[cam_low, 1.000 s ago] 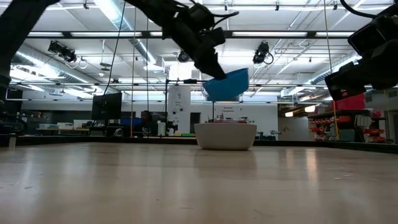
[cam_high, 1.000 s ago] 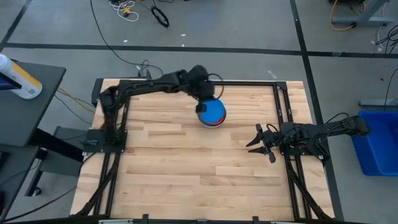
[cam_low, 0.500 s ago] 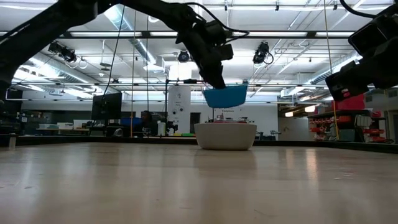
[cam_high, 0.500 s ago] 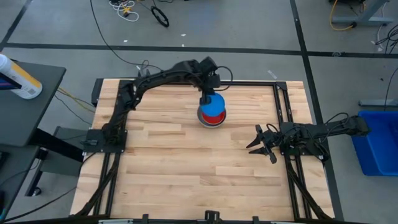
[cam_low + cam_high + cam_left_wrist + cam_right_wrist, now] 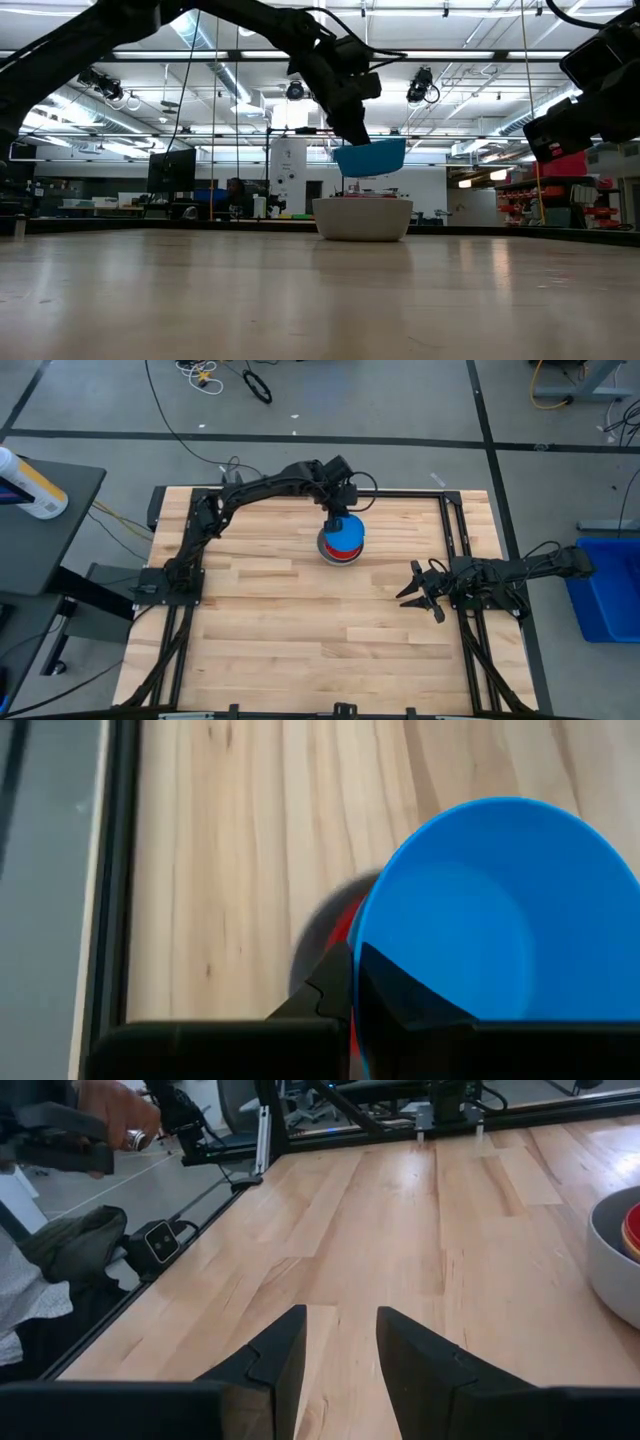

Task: Nest bowls inside each other
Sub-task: Stack the light blue bowl on top of the red bowl

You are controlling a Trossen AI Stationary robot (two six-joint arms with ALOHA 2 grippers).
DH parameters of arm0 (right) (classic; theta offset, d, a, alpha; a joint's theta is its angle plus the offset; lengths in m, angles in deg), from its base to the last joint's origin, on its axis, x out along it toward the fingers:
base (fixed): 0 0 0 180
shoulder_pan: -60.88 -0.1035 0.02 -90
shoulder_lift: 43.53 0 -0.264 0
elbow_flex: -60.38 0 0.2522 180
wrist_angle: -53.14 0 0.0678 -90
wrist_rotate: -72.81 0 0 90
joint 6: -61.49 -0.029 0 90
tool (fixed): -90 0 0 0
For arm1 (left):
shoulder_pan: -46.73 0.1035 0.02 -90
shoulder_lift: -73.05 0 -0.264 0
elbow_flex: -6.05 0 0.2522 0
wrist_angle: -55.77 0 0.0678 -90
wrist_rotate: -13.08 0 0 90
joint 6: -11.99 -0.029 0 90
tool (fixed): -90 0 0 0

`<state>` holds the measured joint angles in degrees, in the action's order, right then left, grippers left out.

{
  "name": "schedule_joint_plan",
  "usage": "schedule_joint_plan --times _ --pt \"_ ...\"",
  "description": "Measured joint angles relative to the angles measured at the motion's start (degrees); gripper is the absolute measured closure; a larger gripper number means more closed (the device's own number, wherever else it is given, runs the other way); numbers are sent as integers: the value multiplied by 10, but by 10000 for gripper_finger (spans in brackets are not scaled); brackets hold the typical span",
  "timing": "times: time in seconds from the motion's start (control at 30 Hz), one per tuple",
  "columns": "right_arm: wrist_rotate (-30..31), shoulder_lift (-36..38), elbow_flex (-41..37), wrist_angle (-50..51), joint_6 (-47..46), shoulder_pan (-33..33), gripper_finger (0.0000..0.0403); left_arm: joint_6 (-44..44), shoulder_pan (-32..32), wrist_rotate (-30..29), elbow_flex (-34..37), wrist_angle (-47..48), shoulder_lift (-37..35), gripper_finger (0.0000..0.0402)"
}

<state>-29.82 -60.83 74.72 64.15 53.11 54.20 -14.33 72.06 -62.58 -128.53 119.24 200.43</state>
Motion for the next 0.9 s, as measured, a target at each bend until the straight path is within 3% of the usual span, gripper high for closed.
schedule_joint_plan --times 0.57,0.9 --pt "-1 0 0 0 0 0 272 6 -1 -28 14 -2 4 396" --pt "-31 0 0 -4 -13 0 268 5 0 -48 14 4 67 396"
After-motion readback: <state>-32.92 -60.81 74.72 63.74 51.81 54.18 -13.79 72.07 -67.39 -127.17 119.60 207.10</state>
